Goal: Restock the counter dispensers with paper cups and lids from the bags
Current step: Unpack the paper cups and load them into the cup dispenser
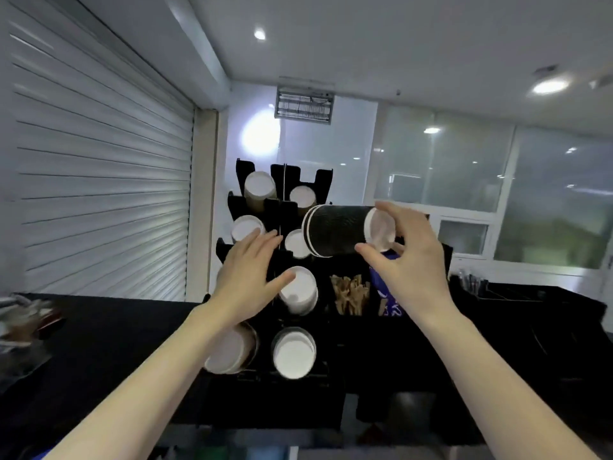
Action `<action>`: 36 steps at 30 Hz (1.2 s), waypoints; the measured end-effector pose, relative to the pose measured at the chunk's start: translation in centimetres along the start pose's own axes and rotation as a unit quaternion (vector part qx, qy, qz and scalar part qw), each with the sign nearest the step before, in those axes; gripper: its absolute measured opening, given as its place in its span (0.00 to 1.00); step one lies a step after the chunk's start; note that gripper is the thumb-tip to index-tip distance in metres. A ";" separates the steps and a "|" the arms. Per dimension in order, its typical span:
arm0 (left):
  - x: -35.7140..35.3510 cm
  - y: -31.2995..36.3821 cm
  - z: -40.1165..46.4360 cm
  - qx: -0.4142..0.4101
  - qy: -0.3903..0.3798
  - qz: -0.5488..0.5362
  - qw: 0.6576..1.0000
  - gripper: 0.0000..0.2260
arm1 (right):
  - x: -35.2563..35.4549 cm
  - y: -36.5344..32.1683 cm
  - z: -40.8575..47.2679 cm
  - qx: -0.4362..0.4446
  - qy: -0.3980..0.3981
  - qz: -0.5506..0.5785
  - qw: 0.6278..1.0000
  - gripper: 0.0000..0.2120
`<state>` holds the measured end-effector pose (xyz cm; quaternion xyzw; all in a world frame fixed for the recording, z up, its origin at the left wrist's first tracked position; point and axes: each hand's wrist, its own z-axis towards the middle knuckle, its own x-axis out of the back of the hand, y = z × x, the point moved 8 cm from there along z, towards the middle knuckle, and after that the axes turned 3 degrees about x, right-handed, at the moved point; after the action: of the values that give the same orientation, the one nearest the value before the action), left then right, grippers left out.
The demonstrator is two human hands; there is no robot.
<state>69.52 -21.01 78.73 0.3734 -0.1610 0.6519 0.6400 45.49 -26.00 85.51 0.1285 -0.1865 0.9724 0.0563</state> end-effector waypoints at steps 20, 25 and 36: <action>-2.2 -1.9 2.1 -0.059 0.086 0.004 0.995 0.34 | -19.4 4.4 5.3 0.160 -0.257 -0.315 0.900 0.30; -2.2 -1.7 2.0 -0.051 0.074 0.012 0.996 0.34 | -18.0 4.7 5.1 0.121 -0.290 -0.259 0.913 0.33; -0.2 3.4 -3.1 -0.076 0.097 -0.113 0.986 0.18 | -5.8 4.0 -9.1 -0.001 -0.214 -0.089 0.973 0.08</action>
<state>65.41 -19.49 77.42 0.2748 -0.1037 0.5944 0.7486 48.41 -26.60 74.41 0.3500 -0.1828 0.9131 0.1019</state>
